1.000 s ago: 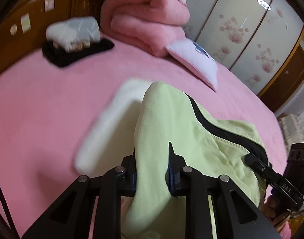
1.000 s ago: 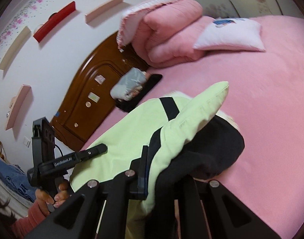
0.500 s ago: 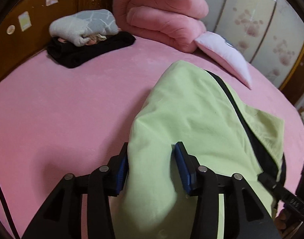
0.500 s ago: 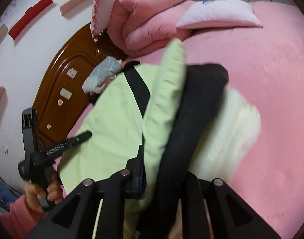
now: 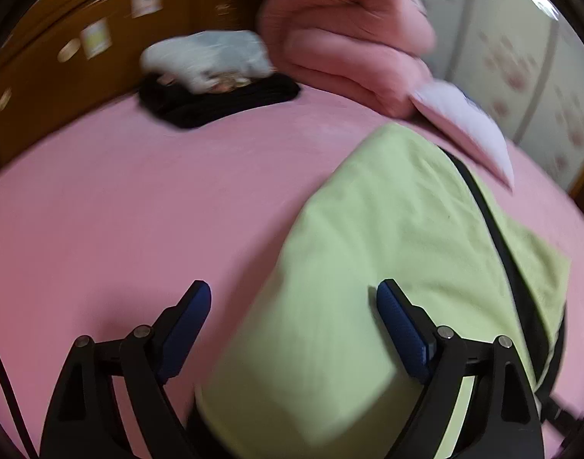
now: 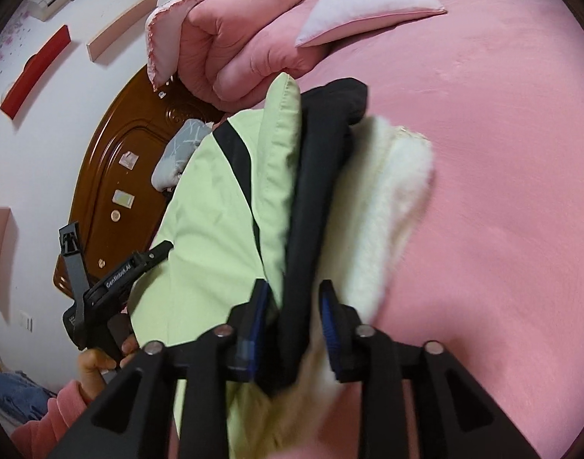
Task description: Fold large clothes
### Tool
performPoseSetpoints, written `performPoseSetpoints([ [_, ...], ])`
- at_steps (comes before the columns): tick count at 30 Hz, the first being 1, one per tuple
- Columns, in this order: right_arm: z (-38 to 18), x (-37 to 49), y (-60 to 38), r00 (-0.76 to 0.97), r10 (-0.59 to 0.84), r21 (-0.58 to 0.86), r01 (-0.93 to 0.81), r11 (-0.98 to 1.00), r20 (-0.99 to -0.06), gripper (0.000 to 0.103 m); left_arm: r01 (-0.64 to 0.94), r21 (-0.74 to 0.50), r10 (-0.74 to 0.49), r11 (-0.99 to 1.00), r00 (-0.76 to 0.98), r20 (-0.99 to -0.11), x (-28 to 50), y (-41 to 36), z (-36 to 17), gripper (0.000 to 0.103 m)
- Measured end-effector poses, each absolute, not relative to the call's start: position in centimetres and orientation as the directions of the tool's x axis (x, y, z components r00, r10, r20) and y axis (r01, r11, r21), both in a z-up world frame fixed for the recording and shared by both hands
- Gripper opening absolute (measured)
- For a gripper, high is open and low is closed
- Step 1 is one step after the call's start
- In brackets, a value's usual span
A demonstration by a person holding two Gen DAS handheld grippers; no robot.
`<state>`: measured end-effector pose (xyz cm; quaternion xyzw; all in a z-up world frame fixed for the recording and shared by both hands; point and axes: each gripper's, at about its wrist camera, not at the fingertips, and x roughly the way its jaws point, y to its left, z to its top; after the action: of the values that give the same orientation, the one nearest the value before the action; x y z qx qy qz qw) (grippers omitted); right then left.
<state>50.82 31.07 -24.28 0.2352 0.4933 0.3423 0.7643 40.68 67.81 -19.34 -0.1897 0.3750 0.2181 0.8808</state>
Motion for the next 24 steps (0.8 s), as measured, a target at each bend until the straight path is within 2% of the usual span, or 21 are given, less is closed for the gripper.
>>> performPoseSetpoints([
  [1,-24.0,50.3,30.2,0.282,0.739,0.679,-0.291,0.674,-0.612,0.036,-0.56,-0.225,0.235,0.797,0.632,-0.739,39.5,67.4,-19.5,0.089],
  [2,-23.7,49.8,29.4,0.288,0.727,0.666,-0.291,0.687,-0.623,0.038,-0.582,-0.225,0.255,0.782,0.627,-0.736,38.8,66.9,-19.4,0.09],
  [5,-23.2,47.4,26.6,0.264,0.692,0.629,-0.291,0.721,-0.671,0.046,-0.619,-0.144,0.36,0.772,0.613,-0.704,36.5,64.0,-19.1,0.092],
  [8,-23.4,44.6,23.8,0.245,0.644,0.578,-0.294,0.761,-0.724,0.052,-0.635,-0.073,0.413,0.769,0.581,-0.701,34.6,61.2,-18.9,0.092],
  [13,-23.9,38.3,17.8,0.204,0.535,0.495,-0.215,0.842,-0.82,0.056,-0.618,-0.098,0.299,0.78,0.506,-0.809,31.0,56.4,-20.1,0.092],
  [15,-23.8,35.2,14.3,0.202,0.497,0.477,-0.141,0.867,-0.844,0.058,-0.612,-0.047,0.291,0.79,0.442,-0.848,29.5,53.2,-21.2,0.092],
  [21,-21.9,26.2,3.4,0.223,0.406,0.429,0.062,0.901,-0.886,0.063,-0.441,0.019,0.183,0.897,0.33,-0.926,24.0,38.9,-23.5,0.092],
  [24,-19.4,21.2,-2.5,0.263,0.28,0.31,0.08,0.947,-0.923,0.08,-0.336,0.046,0.157,0.941,0.312,-0.937,20.4,30.9,-23.3,0.092],
])
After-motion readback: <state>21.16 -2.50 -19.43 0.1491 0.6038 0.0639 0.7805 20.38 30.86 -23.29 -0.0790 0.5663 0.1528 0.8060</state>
